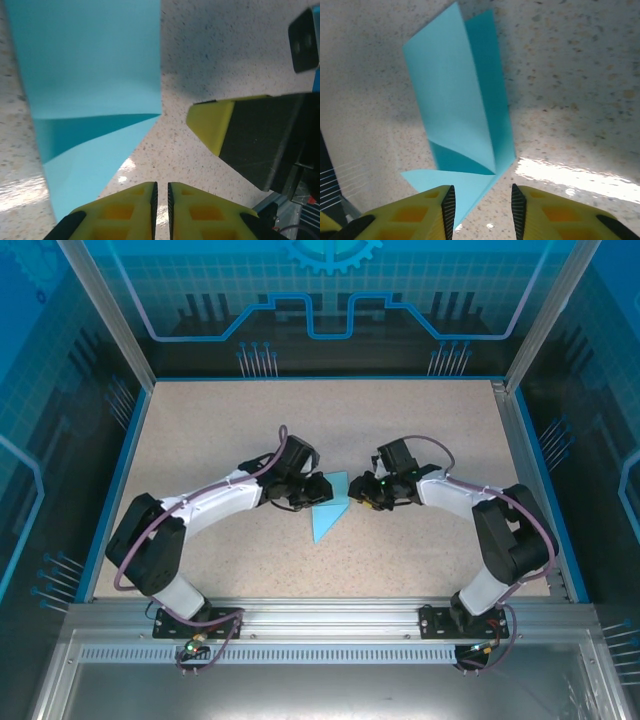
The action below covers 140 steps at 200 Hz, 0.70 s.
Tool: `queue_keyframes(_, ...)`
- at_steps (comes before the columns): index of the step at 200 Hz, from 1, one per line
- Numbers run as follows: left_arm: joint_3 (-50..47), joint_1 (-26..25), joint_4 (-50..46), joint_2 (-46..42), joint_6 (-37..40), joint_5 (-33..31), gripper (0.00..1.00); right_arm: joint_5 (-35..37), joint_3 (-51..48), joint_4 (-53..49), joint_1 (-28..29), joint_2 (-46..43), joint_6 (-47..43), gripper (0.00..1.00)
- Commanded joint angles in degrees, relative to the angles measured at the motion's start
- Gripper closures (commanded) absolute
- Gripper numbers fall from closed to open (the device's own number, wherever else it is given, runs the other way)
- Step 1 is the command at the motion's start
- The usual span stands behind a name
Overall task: Fold a paper plane with a square sheet of paper (pick it up from the middle)
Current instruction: Fourth fold the wing at the center of the table.
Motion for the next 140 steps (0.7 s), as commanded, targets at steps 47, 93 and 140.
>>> queue_keyframes(47, -4.3, -2.3, 3.4, 1.4, -1.3, -6.0, 0.86, -4.0, 2.3, 1.4, -1.2, 4.9, -0.9, 0.58)
queue_keyframes(93, -7.1, -2.3, 5.6, 1.0, -1.2, -6.6, 0.82, -6.9, 5.1, 3.9, -1.0, 9.9, -1.3, 0.58)
queue_keyframes(140, -7.7, -2.2, 6.2, 2.1, -1.2, -8.4, 0.81, -10.4, 8.4, 5.1, -1.6, 12.7, -4.4, 0.58)
